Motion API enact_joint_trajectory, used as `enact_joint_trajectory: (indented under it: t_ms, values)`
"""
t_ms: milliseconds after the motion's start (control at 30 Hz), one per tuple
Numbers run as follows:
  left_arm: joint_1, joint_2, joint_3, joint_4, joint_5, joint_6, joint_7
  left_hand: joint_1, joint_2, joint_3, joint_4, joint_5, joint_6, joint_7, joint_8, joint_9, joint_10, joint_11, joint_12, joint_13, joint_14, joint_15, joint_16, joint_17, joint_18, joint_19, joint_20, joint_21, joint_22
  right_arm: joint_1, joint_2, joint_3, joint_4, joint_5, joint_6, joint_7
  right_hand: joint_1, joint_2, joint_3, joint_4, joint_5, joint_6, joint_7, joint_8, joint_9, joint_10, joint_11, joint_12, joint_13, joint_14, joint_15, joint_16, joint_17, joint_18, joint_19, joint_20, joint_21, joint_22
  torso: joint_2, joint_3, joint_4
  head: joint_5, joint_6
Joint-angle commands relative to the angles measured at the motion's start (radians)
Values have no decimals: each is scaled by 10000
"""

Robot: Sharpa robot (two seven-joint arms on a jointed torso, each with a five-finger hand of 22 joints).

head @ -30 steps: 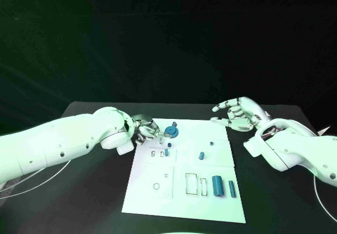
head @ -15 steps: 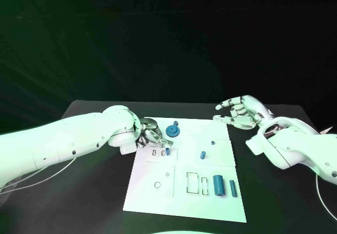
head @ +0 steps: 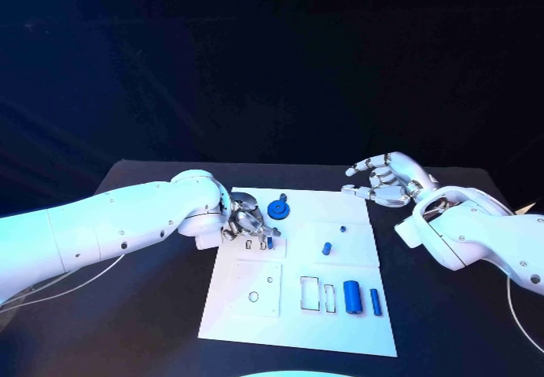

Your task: Assemble the parts on the task board

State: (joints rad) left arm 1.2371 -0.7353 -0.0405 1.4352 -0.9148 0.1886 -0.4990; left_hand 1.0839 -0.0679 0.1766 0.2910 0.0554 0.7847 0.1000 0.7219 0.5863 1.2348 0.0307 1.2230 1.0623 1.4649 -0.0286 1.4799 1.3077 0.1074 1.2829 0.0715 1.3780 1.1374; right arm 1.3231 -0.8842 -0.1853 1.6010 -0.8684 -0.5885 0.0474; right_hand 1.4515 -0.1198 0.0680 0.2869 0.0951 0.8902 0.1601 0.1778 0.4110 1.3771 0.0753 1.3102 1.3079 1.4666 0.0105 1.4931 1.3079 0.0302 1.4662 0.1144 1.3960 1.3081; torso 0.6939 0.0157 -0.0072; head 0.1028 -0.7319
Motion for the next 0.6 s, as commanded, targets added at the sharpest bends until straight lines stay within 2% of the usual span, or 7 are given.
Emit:
enact_joint_trajectory:
  t_ms: [33, 600]
  values:
    - [11, 34, 8, 22, 39, 259, -51, 81, 35, -73, 0, -22, 3, 0, 75, 17, 2, -26, 36, -1, 621, -41, 59, 1238, -185, 28, 60, 44, 28, 3, 18, 4, -6, -429, 74, -82, -30, -57, -24, 13, 28, -93, 2, 37, -12, -77, 6, -68, 237, 641, -75, -47, 1098, 123, 29, -46, -56, 1776, -4, 2, 8, -1, -20]
    - [11, 150, 1, -81, 58, 389, -62, 612, 147, -111, -17, -21, -27, -8, 119, 74, -26, -34, 99, 26, 626, -46, 93, 1272, -186, 3, 62, 80, 73, 1, 107, 3, -37, -783, 170, -207, -35, -43, -17, 15, 37, -92, 1, 48, -11, -94, 5, -89, 221, 631, -75, -68, 1067, 129, 15, -46, -84, 1764, 0, 1, -4, 9, -55]
